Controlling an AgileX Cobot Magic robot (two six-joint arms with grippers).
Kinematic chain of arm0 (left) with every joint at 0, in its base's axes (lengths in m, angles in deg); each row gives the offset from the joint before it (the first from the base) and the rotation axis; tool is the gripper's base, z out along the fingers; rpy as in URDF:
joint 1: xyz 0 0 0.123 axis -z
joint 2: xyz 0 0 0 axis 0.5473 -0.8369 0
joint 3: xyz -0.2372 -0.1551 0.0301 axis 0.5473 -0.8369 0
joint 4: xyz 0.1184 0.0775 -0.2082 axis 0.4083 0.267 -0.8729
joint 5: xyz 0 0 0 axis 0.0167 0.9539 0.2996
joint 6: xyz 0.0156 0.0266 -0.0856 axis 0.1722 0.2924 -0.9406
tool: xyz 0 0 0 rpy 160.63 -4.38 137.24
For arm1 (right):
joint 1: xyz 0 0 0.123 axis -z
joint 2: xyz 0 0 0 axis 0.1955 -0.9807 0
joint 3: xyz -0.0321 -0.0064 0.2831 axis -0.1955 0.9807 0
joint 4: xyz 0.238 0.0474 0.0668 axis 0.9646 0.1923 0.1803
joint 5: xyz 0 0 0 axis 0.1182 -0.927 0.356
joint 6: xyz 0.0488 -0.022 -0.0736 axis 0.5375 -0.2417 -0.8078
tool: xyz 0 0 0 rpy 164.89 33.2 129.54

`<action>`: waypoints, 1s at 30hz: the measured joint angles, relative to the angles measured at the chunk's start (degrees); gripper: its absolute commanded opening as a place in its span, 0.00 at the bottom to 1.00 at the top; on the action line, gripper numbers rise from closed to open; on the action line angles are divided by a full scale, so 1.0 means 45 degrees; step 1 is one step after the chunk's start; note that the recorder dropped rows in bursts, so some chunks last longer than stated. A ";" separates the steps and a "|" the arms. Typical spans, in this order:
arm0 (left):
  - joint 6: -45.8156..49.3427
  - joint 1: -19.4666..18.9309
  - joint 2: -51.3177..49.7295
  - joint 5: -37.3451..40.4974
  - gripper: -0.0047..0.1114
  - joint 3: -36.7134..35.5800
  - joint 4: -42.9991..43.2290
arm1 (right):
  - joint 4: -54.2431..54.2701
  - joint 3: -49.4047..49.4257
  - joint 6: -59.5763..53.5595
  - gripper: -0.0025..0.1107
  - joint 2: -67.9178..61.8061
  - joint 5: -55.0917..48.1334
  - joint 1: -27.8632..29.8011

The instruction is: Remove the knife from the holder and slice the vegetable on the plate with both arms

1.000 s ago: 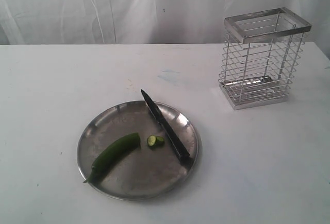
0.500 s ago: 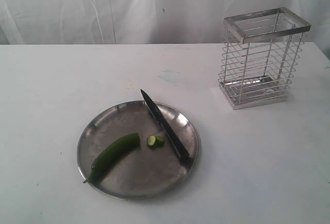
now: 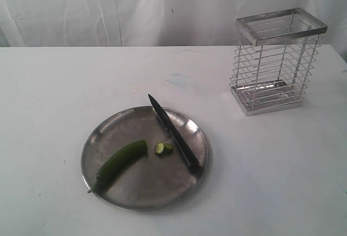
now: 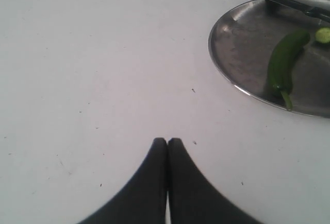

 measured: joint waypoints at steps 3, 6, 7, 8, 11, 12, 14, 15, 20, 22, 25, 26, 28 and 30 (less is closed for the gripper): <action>0.0000 0.0000 0.0000 0.0000 0.04 0.0000 0.0000 | -0.0123 0.0000 0.0000 0.02 0.0000 -0.0090 0.0019; 0.0000 0.0000 0.0000 0.0000 0.04 0.0000 0.0000 | -0.0123 0.0000 0.0000 0.02 0.0000 -0.0090 0.0019; 0.0000 0.0000 0.0000 0.0000 0.04 0.0000 0.0000 | -0.0123 0.0000 0.0000 0.02 0.0000 -0.0090 0.0019; 0.0000 0.0000 0.0000 0.0000 0.04 0.0000 0.0000 | -0.0123 0.0000 0.0000 0.02 0.0000 -0.0090 0.0019; 0.0000 0.0000 0.0000 0.0000 0.04 0.0000 0.0000 | -0.0123 0.0000 0.0000 0.02 0.0000 -0.0090 0.0019; 0.0000 0.0000 0.0000 0.0000 0.04 0.0000 0.0000 | -0.0123 0.0000 0.0000 0.02 0.0000 -0.0090 0.0019; 0.0000 0.0000 0.0000 0.0000 0.04 0.0000 0.0000 | -0.0123 0.0000 0.0000 0.02 0.0000 -0.0090 0.0019; 0.0000 0.0000 0.0000 0.0000 0.04 0.0000 0.0000 | -0.0123 0.0000 0.0000 0.02 0.0000 -0.0090 0.0019; 0.0000 0.0000 0.0000 0.0000 0.04 0.0000 0.0000 | -0.0123 0.0000 0.0000 0.02 0.0000 -0.0090 0.0019; 0.0000 0.0000 0.0000 0.0000 0.04 0.0000 0.0000 | -0.0123 0.0000 0.0000 0.02 0.0000 -0.0090 0.0019; 0.0000 0.0000 0.0000 0.0000 0.04 0.0000 0.0000 | -0.0123 0.0000 0.0000 0.02 0.0000 -0.0090 0.0019; 0.0000 0.0000 0.0000 0.0000 0.04 0.0000 0.0000 | -0.0123 0.0000 0.0000 0.02 0.0000 -0.0090 0.0019; 0.0000 0.0000 0.0000 0.0000 0.04 0.0000 0.0000 | -0.0123 0.0000 0.0000 0.02 0.0000 -0.0090 0.0019; 0.0000 0.0000 0.0000 0.0000 0.04 0.0000 0.0000 | -0.0123 0.0000 0.0000 0.02 0.0000 -0.0090 0.0019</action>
